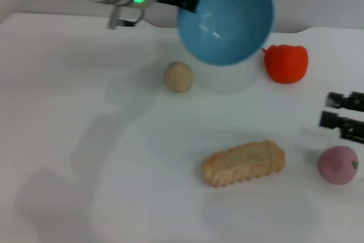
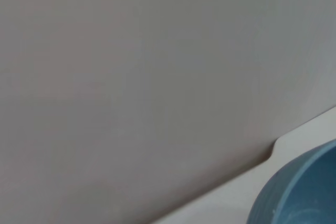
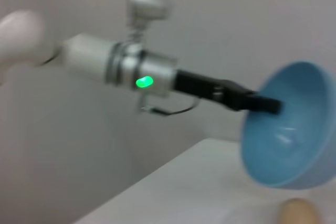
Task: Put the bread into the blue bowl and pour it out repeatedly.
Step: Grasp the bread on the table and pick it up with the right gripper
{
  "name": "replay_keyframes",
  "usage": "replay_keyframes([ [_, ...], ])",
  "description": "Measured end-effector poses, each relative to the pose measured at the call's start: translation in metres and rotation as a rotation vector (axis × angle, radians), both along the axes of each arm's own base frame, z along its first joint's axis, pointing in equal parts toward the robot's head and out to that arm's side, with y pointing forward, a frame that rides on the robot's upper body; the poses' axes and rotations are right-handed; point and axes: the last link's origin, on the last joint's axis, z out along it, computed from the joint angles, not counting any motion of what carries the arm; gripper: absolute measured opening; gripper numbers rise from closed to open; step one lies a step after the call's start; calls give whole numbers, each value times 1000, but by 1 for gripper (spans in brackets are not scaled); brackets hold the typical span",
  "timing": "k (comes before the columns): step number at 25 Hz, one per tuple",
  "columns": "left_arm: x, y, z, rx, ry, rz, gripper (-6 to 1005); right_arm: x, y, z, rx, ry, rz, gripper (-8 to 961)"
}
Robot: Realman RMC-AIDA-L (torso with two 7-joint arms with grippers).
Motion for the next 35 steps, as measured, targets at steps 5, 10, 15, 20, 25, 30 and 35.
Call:
replay_keyframes([
  [5,-24,-13,21,-28,-40,113,15,-32,21,-9,-128,-203,113,544],
  [10,-47,-25,31,-45,-58,201,15,-52,44,-25,-213,-420,137,560],
  [15,-67,-33,37,-77,-75,289,14,-65,57,-45,-235,-630,219,554],
  [20,-81,-40,39,-79,-82,334,17,-77,59,-75,-281,-805,311,549],
  [25,-87,-43,40,-75,-87,351,20,-90,55,-101,-299,-914,420,543],
  [30,-88,-43,39,-72,-90,354,19,-95,52,-122,-306,-1026,483,538],
  [35,-92,-44,37,-80,-89,369,20,-96,46,-138,-309,-1101,549,532],
])
